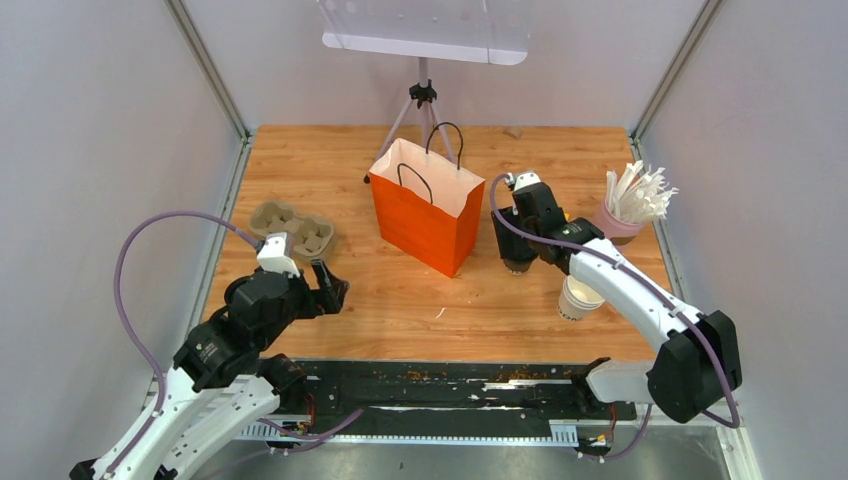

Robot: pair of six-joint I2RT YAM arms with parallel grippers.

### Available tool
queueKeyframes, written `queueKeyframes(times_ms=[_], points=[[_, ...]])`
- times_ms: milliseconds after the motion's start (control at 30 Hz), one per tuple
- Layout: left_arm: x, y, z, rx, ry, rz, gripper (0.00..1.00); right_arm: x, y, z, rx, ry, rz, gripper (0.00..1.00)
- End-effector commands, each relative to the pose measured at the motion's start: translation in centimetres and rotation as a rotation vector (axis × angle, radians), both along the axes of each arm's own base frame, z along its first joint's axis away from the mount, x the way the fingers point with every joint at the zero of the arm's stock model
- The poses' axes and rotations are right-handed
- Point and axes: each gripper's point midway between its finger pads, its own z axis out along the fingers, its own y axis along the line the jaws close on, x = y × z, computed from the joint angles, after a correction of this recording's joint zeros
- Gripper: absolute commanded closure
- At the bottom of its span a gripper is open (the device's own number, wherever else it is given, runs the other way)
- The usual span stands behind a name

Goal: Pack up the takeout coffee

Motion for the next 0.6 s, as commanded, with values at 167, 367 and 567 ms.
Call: queueKeyframes(times_ms=[167,367,567], points=[[0.5,-0.5,-0.1,-0.032,0.004,0.017,0.00,3.5,1.1,0.4,0.087,-0.058,0.033,0.30],[0.7,-0.6,-0.4,-0.023,0.018,0.022,0.00,3.6,0.9,-0.2,0.092,-0.020,0.030,0.27],[0.8,-0.8,-0.5,-0.021,0.027,0.025,0.00,3.7,0.5,0.4,0.059,0.020,0.015,0.09]])
